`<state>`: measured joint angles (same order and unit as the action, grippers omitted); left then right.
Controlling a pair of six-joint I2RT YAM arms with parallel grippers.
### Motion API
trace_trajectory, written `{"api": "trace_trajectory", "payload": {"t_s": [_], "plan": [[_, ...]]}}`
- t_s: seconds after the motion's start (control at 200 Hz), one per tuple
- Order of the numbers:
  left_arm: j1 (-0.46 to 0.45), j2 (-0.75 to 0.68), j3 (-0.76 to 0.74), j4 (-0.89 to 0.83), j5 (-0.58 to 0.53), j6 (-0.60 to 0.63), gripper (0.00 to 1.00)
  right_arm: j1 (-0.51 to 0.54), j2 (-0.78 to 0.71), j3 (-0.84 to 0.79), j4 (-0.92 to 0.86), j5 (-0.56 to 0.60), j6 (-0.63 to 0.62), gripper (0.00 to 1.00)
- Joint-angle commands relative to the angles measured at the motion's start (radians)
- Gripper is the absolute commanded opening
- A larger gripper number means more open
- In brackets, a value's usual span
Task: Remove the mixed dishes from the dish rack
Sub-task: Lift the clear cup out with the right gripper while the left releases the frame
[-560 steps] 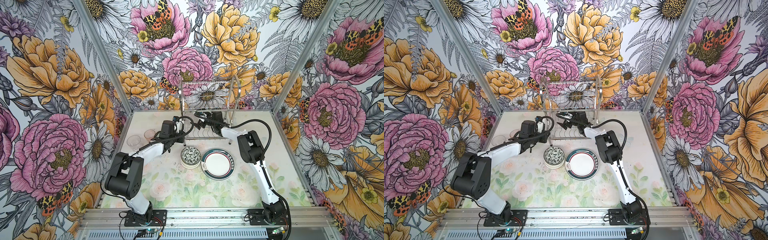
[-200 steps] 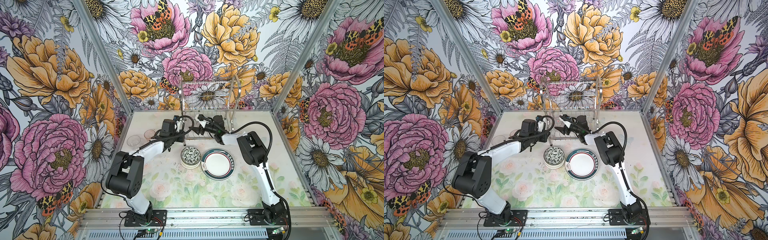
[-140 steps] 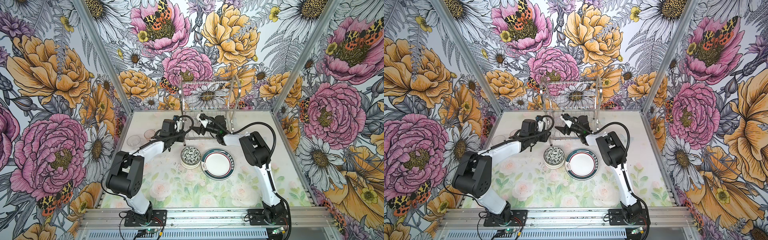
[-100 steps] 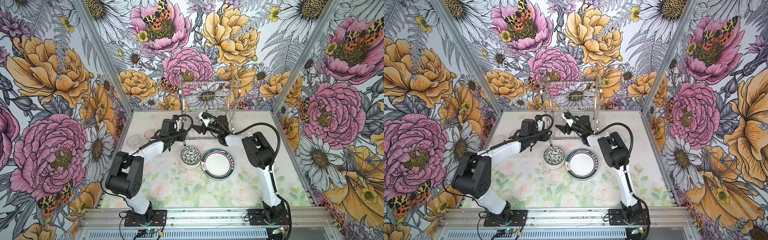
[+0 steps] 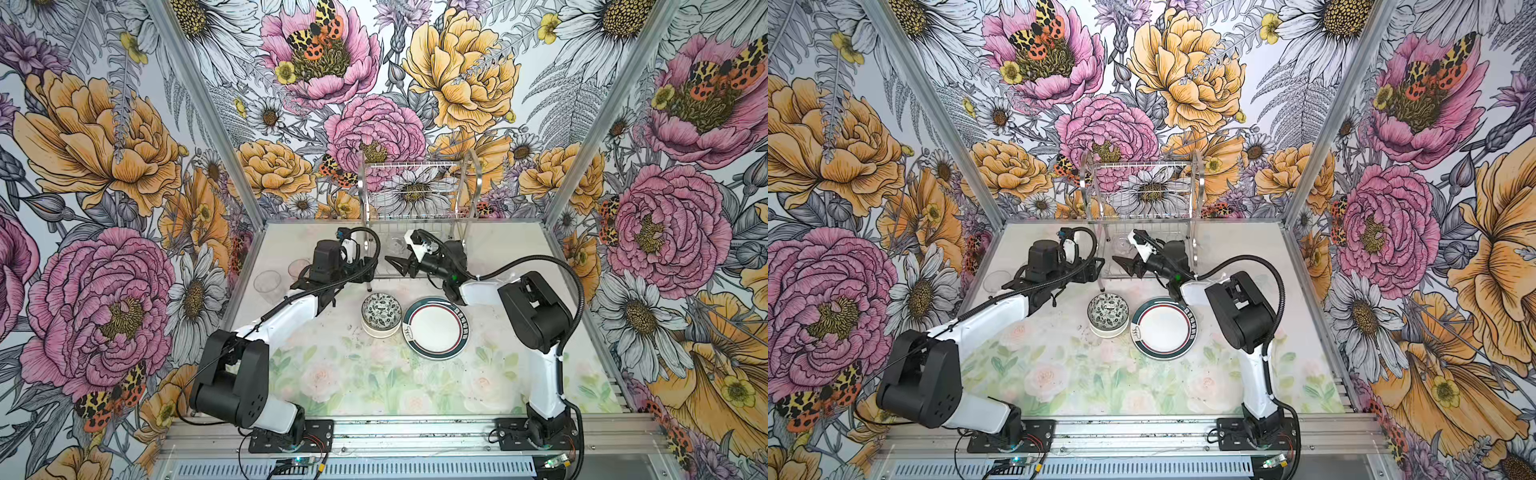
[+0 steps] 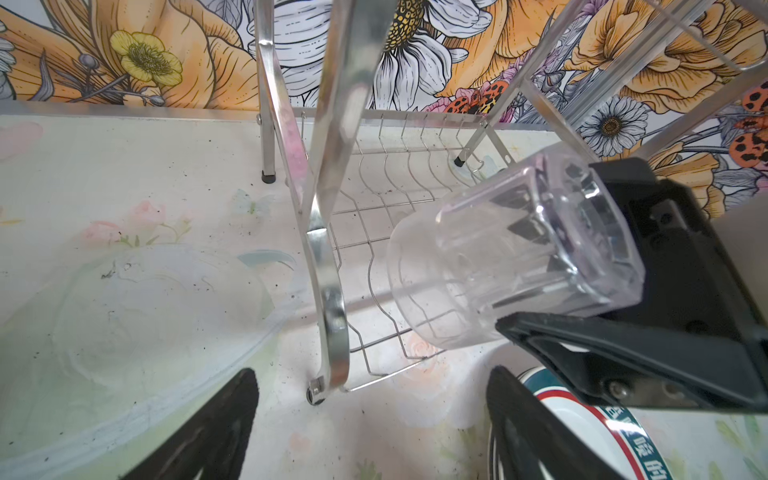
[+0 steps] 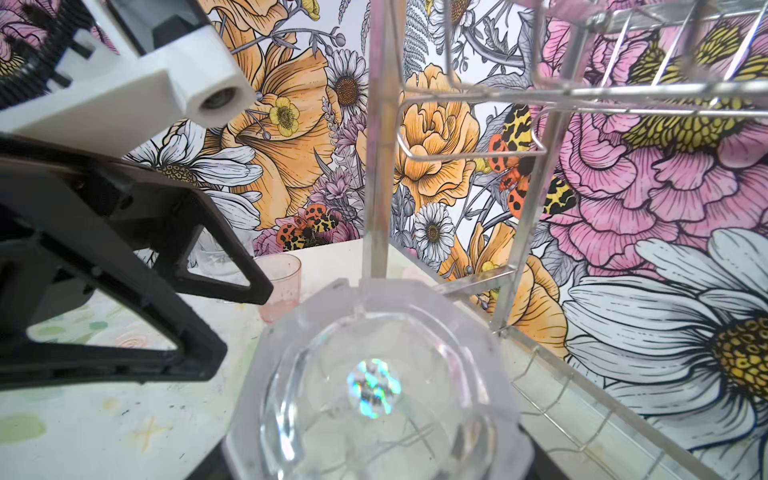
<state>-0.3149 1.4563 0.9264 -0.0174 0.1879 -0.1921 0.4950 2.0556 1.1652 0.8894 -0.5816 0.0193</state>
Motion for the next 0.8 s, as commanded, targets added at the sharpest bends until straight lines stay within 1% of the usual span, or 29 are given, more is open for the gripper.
{"api": "trace_trajectory", "payload": {"t_s": [0.0,0.05,0.085,0.17,0.31,0.435,0.605,0.796], "plan": [[-0.008,-0.04,-0.024,0.016,-0.006,-0.001,0.92,0.02,-0.081,-0.035,0.057,0.045,0.029,0.0],[-0.007,-0.054,-0.032,0.012,-0.002,-0.001,0.94,0.029,-0.099,-0.054,0.056,0.056,0.026,0.0],[-0.007,-0.063,-0.036,0.009,0.002,-0.004,0.99,0.035,-0.11,-0.065,0.053,0.067,0.025,0.0],[-0.009,-0.089,-0.048,0.001,0.008,-0.01,0.99,0.046,-0.136,-0.079,0.032,0.084,0.032,0.0],[-0.011,-0.15,-0.081,-0.007,0.003,-0.022,0.99,0.059,-0.192,-0.094,-0.06,0.144,0.069,0.0],[-0.012,-0.205,-0.095,-0.054,0.007,-0.009,0.99,0.069,-0.245,-0.113,-0.13,0.191,0.131,0.0],[-0.008,-0.292,-0.1,-0.156,-0.001,0.018,0.99,0.098,-0.318,-0.198,-0.125,0.24,0.201,0.0],[-0.009,-0.389,-0.134,-0.208,0.027,-0.018,0.98,0.124,-0.386,-0.259,-0.156,0.294,0.338,0.0]]}}
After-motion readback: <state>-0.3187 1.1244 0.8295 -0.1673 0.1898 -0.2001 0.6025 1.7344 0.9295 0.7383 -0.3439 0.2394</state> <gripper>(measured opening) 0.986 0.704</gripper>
